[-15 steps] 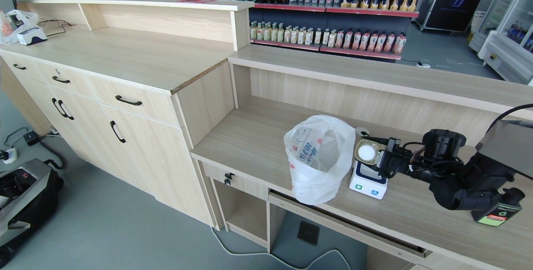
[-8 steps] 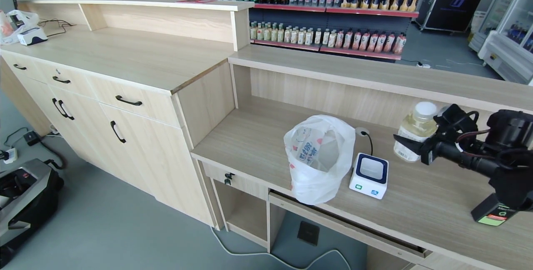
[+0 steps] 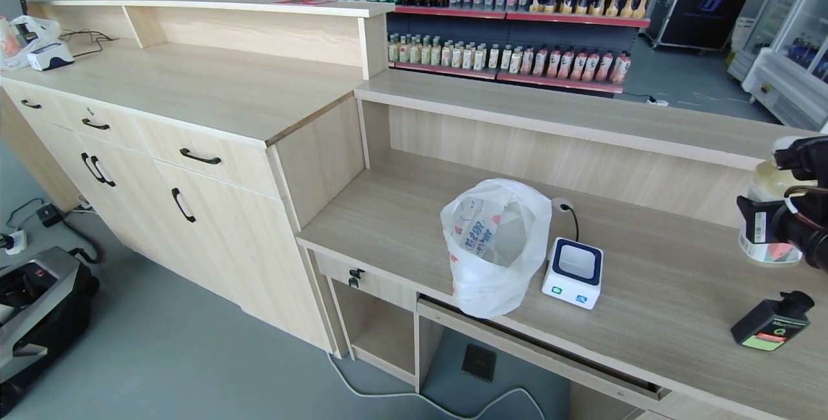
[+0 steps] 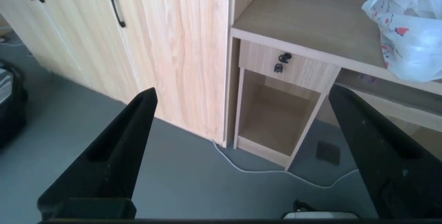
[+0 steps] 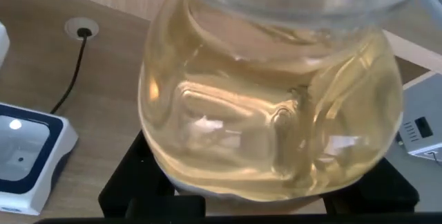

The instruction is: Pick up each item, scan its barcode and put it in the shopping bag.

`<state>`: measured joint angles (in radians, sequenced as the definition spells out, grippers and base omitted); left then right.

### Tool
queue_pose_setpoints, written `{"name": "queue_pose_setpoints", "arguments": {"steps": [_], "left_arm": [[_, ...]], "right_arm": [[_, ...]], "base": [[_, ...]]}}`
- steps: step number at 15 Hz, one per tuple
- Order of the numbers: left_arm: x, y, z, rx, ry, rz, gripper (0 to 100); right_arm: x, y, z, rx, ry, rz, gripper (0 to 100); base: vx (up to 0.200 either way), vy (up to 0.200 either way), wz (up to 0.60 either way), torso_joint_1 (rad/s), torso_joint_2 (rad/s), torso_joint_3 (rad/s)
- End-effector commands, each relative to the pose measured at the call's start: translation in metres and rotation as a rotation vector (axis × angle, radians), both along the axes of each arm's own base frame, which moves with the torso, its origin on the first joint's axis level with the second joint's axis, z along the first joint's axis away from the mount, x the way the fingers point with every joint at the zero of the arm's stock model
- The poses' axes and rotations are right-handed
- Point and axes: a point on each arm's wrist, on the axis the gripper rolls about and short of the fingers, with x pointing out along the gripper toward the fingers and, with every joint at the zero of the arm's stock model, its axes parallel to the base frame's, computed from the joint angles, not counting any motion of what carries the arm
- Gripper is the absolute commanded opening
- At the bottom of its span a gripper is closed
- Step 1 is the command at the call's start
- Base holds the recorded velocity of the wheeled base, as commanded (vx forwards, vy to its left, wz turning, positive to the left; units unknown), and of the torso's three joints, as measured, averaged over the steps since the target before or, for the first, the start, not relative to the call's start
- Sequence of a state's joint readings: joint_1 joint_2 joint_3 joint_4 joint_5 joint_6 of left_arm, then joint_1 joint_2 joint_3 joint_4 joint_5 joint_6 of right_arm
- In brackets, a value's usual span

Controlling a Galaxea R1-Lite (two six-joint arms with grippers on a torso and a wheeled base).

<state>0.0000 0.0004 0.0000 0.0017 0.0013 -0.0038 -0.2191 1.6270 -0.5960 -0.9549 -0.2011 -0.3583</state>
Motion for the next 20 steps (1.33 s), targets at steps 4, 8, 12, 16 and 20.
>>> {"name": "queue_pose_setpoints", "arguments": {"steps": [4, 8, 12, 16, 20], "left_arm": [[0.000, 0.000, 0.000, -0.001, -0.001, -0.001, 100], [0.000, 0.000, 0.000, -0.001, -0.001, 0.000, 100], [0.000, 0.000, 0.000, -0.001, -0.001, 0.000, 100], [0.000, 0.000, 0.000, -0.001, -0.001, 0.000, 100], [0.000, 0.000, 0.000, -0.001, -0.001, 0.000, 100]], "right_arm": [[0.003, 0.021, 0.014, -0.137, -0.083, 0.087, 0], [0.046, 0.054, 0.013, -0.182, -0.141, 0.207, 0], [0.082, 0.070, -0.048, -0.006, -0.033, 0.388, 0], [0.109, 0.071, -0.088, 0.124, 0.029, 0.385, 0], [0.131, 0.072, -0.107, 0.152, 0.036, 0.384, 0]], "base": [[0.000, 0.000, 0.45, 0.001, 0.00, 0.004], [0.000, 0.000, 0.60, 0.004, 0.00, 0.002], [0.000, 0.000, 0.15, -0.001, 0.00, 0.001], [0.000, 0.000, 0.00, 0.000, 0.00, 0.000], [0.000, 0.000, 0.00, 0.000, 0.00, 0.000]]}}
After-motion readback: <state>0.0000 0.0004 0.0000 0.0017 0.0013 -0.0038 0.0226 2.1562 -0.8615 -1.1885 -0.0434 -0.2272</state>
